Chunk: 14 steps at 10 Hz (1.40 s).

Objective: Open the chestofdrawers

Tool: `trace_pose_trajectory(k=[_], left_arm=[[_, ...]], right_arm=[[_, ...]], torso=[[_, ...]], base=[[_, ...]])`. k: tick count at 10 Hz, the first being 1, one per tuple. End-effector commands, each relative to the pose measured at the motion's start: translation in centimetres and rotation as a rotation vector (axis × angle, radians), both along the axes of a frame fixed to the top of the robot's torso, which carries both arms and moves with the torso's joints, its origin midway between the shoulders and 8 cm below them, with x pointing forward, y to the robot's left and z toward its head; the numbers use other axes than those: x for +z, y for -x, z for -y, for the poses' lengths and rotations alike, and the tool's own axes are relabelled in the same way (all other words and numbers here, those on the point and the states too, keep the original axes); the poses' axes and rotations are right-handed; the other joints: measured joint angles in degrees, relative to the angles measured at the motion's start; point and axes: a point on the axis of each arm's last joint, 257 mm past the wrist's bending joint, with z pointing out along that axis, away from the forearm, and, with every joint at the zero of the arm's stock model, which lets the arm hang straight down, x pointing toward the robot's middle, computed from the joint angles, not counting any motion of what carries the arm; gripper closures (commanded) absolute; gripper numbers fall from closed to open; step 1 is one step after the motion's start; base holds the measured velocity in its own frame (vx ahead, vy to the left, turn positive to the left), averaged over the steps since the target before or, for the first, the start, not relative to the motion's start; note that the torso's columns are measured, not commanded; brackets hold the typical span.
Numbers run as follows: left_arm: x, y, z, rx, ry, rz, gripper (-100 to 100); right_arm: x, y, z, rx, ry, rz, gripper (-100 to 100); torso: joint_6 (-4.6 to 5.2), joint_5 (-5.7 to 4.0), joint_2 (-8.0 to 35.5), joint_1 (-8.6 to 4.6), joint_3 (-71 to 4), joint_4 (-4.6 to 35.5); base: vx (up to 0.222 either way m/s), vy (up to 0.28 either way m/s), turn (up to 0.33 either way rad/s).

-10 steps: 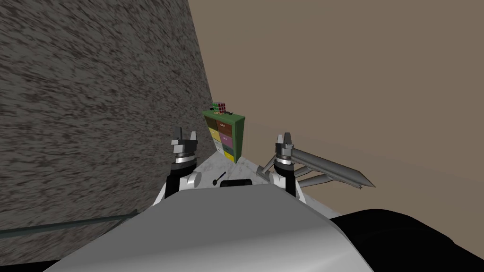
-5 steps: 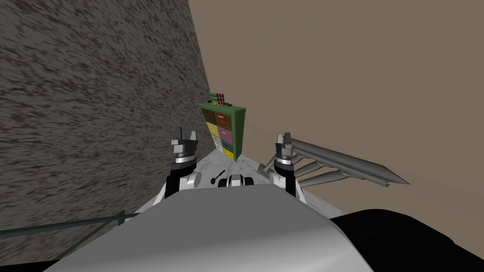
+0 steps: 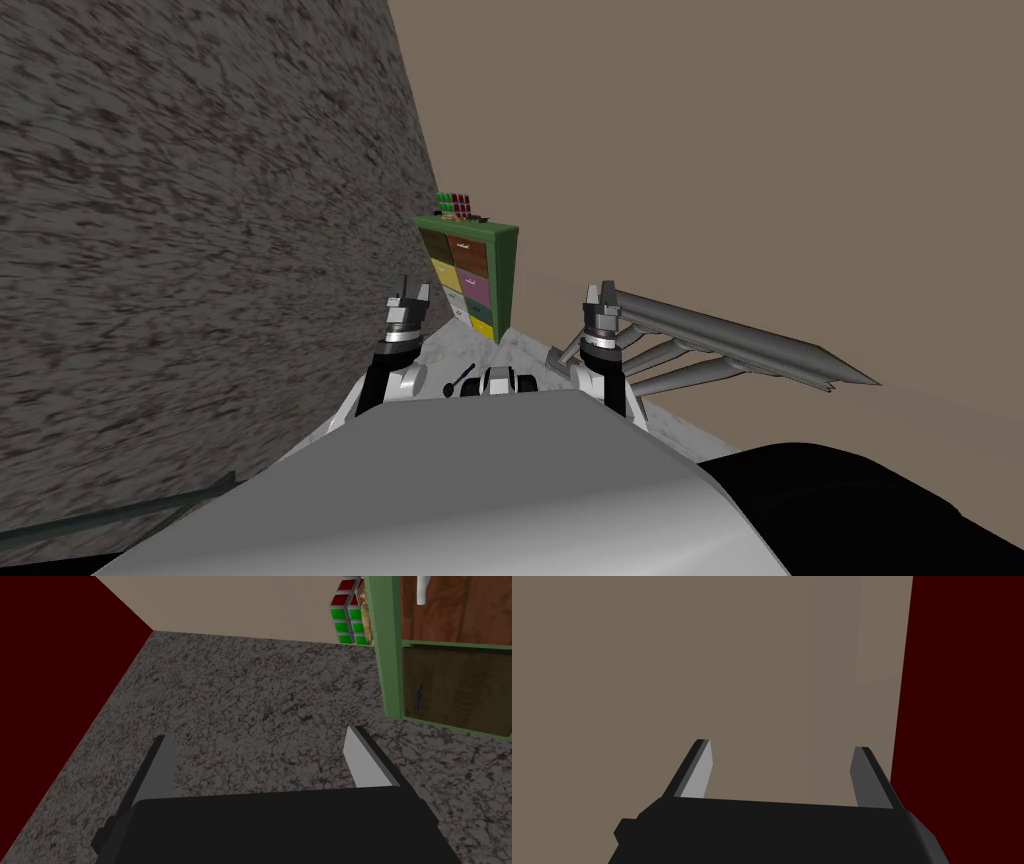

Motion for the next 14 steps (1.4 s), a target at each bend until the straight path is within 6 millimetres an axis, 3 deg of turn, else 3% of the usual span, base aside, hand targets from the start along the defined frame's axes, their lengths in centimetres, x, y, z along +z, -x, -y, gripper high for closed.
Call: trace_pose_trajectory(k=[1,14], left_arm=[[-2.2,-1.1,0.5,-0.012,-0.022,-0.049,-100],[-11.9,-5.7,3.1,-0.041,-0.038,-0.249,-100]], right_arm=[[0.0,0.0,0.0,0.000,0.000,0.000,0],[0.0,0.0,0.0,0.000,0.000,0.000,0]], torso=[[0.00,0.00,0.13,-0.03,0.08,0.04],[0.00,-0.01,0.15,-0.04,0.09,0.05]], base=[[0.074,0.040,-0.063],[0.063,0.041,-0.064]])
